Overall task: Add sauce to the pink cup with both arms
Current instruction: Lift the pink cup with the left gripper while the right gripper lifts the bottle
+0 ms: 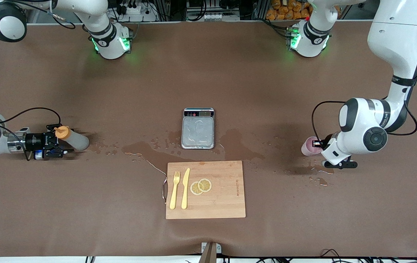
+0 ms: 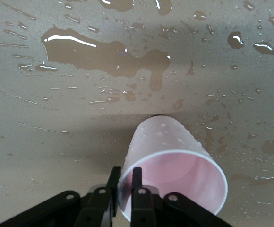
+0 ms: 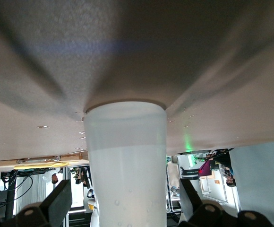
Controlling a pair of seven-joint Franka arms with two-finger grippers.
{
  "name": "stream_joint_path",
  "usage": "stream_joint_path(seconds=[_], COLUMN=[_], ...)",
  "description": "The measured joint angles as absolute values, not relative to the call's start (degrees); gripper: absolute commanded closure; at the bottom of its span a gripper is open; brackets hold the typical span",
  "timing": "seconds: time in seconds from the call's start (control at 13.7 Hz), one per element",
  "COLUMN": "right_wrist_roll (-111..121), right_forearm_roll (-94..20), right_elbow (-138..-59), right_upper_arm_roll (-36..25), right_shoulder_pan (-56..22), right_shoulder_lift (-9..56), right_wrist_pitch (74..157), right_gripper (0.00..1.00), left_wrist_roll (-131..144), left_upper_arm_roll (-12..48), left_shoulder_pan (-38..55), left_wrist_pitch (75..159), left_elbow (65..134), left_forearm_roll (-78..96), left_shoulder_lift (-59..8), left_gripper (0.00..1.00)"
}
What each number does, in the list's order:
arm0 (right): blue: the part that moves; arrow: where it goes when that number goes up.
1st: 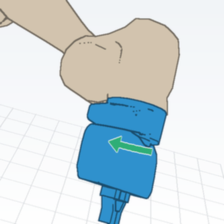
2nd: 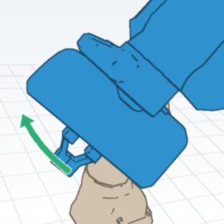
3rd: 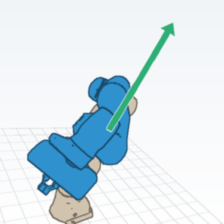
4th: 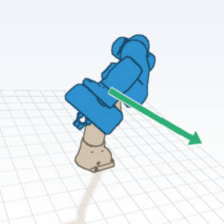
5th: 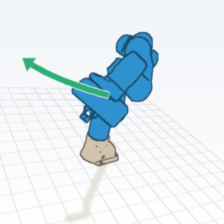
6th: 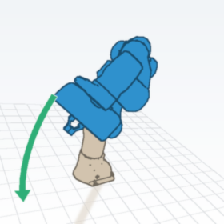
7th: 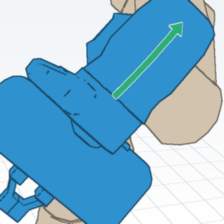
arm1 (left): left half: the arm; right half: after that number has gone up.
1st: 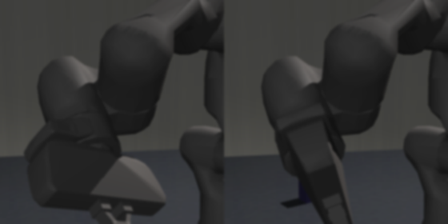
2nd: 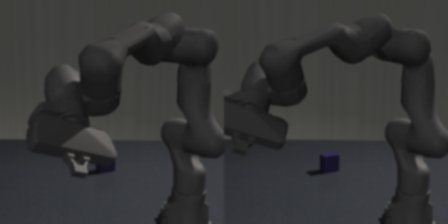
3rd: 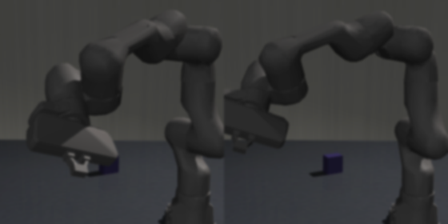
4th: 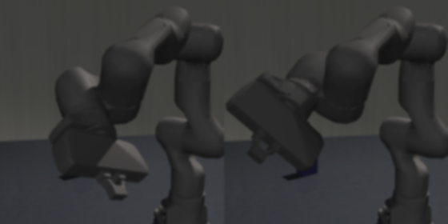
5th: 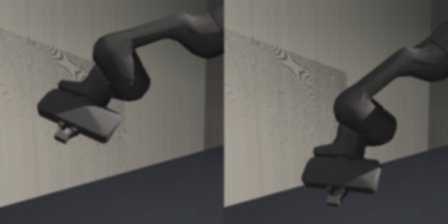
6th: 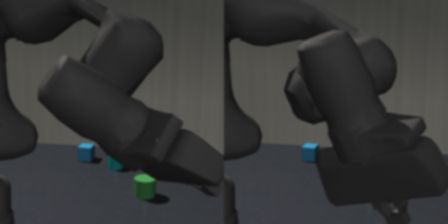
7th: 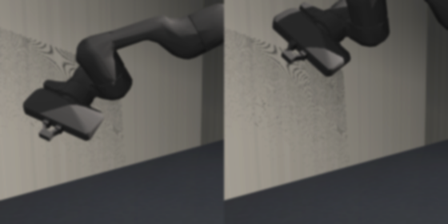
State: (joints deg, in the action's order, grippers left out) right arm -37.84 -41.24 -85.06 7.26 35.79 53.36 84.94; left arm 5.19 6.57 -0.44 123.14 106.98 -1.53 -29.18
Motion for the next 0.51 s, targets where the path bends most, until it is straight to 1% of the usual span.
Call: stream_joint_path(seconds=[0.07,0.22,0.44,0.51], right_wrist_roll=[-37.6,-36.5,-36.0,-35.7], right_forearm_roll=[-41.3,-41.3,-41.3,-41.3], right_elbow=[-85.1,-85.1,-85.1,-85.0], right_upper_arm_roll=[7.3,7.3,7.3,7.3], right_shoulder_pan=[35.6,35.5,35.1,34.9], right_shoulder_lift=[53.4,53.4,53.4,53.4], right_wrist_pitch=[84.9,84.9,84.8,84.8], right_gripper=[0.19,0.2,0.51,0.58], left_wrist_roll=[5.1,5.1,4.6,4.3], left_upper_arm_roll=[6.6,6.6,6.6,6.6], left_shoulder_pan=[-0.4,-0.4,-0.8,-1.4], left_wrist_pitch=[123.0,123.0,123.1,123.1], left_elbow=[106.9,106.9,106.1,105.6], left_forearm_roll=[-1.5,-1.5,-1.6,-1.6], left_shoulder_lift=[-29.1,-29.0,-28.2,-27.5], left_gripper=[1.0,1.0,1.0,1.0])
